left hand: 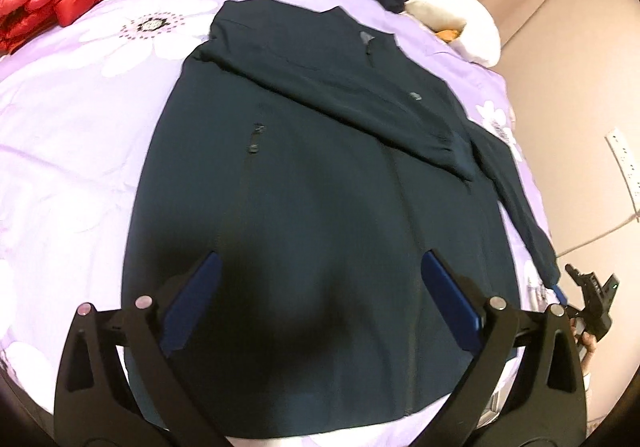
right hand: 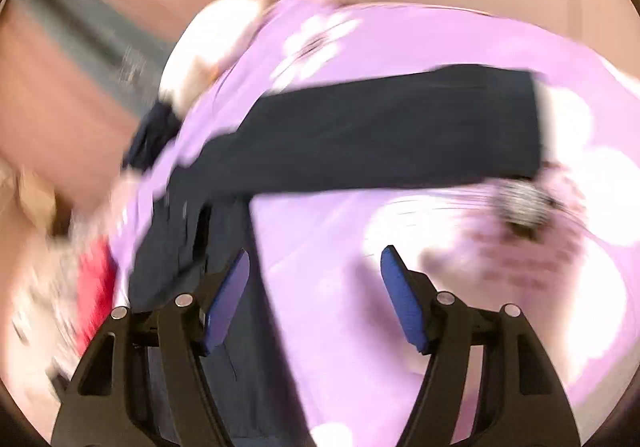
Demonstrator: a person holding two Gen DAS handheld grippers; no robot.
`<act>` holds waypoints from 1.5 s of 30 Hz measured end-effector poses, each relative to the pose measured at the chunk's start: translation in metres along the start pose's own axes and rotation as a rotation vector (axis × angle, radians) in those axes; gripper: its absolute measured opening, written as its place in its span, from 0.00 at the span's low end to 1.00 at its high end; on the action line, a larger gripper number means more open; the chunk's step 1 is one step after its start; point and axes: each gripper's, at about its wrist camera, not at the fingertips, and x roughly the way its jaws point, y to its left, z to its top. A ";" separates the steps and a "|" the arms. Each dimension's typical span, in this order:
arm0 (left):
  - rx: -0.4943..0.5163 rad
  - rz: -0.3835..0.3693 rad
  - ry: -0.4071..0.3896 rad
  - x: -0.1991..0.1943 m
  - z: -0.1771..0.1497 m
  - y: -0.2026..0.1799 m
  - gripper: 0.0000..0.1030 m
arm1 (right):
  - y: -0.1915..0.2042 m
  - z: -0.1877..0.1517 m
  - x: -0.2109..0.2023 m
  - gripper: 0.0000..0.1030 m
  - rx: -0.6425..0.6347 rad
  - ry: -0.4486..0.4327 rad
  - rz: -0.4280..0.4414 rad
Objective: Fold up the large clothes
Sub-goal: 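Grasp the other sleeve cuff with the right tool and lift it, then lay the held sleeve across the jacket body with the right tool and release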
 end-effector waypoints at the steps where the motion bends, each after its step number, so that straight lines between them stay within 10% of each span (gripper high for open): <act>1: 0.000 -0.010 -0.002 -0.002 -0.002 -0.004 0.98 | -0.009 0.001 -0.005 0.67 0.028 -0.015 -0.003; 23: 0.029 0.015 -0.016 -0.021 -0.001 -0.049 0.98 | -0.080 0.036 0.044 0.67 0.431 -0.240 -0.029; 30: 0.036 0.035 -0.025 -0.020 0.001 -0.048 0.98 | -0.092 0.042 0.043 0.16 0.513 -0.350 -0.005; 34: 0.034 0.045 -0.031 -0.020 0.002 -0.041 0.98 | -0.048 0.064 0.021 0.11 0.308 -0.412 -0.011; 45: -0.050 -0.064 -0.042 -0.009 0.018 -0.009 0.98 | 0.275 0.047 0.011 0.11 -0.662 -0.453 -0.085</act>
